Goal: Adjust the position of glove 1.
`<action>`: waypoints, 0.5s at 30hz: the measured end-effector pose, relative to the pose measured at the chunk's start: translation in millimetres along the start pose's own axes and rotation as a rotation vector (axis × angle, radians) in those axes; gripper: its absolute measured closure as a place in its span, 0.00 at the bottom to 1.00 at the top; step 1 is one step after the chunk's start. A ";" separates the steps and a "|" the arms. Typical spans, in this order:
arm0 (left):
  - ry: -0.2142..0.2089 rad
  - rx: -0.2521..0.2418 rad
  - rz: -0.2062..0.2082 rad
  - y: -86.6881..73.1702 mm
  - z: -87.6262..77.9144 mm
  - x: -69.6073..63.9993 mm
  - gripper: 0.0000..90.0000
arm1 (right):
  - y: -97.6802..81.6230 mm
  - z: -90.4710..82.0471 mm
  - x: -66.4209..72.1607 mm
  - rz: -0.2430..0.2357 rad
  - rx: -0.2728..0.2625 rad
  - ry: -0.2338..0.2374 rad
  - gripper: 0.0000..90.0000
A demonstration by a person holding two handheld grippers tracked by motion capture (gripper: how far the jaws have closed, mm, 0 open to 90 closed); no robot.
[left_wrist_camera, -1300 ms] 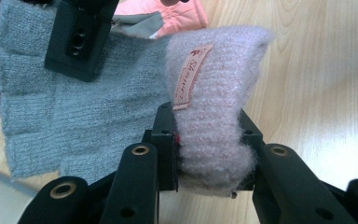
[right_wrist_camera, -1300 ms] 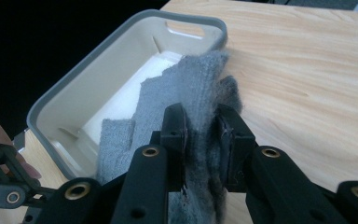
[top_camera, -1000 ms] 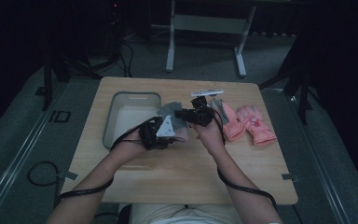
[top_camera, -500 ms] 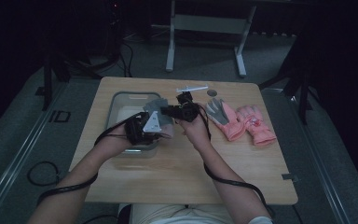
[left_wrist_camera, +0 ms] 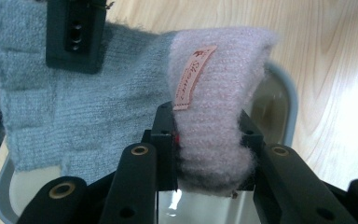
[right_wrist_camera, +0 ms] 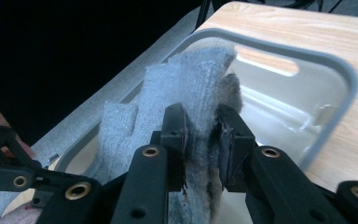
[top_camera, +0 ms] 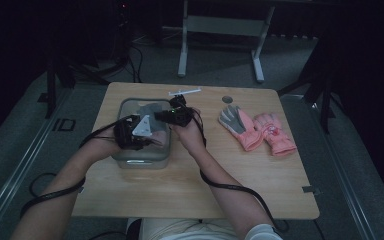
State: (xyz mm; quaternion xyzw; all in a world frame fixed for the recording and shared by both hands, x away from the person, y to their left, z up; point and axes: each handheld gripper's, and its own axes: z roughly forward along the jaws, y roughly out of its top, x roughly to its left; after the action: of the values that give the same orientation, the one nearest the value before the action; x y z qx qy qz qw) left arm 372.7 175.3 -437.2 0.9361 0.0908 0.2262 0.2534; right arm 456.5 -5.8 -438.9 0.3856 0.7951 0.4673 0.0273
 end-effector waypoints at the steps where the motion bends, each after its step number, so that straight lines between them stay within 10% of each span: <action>1: -0.010 -0.009 -0.008 -4.8 2.2 1.4 0.76 | -0.6 3.8 0.6 0.000 0.002 -0.001 0.83; 15: -0.140 0.073 -0.019 -26.7 44.6 17.6 0.75 | -14.3 41.0 -6.9 -0.003 0.094 -0.072 0.83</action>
State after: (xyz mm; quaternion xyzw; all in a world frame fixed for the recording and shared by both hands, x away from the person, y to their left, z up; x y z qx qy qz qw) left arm 407.6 183.9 -478.6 0.9574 0.0901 0.1540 0.2269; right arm 469.5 15.6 -475.0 0.4021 0.8151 0.4153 0.0385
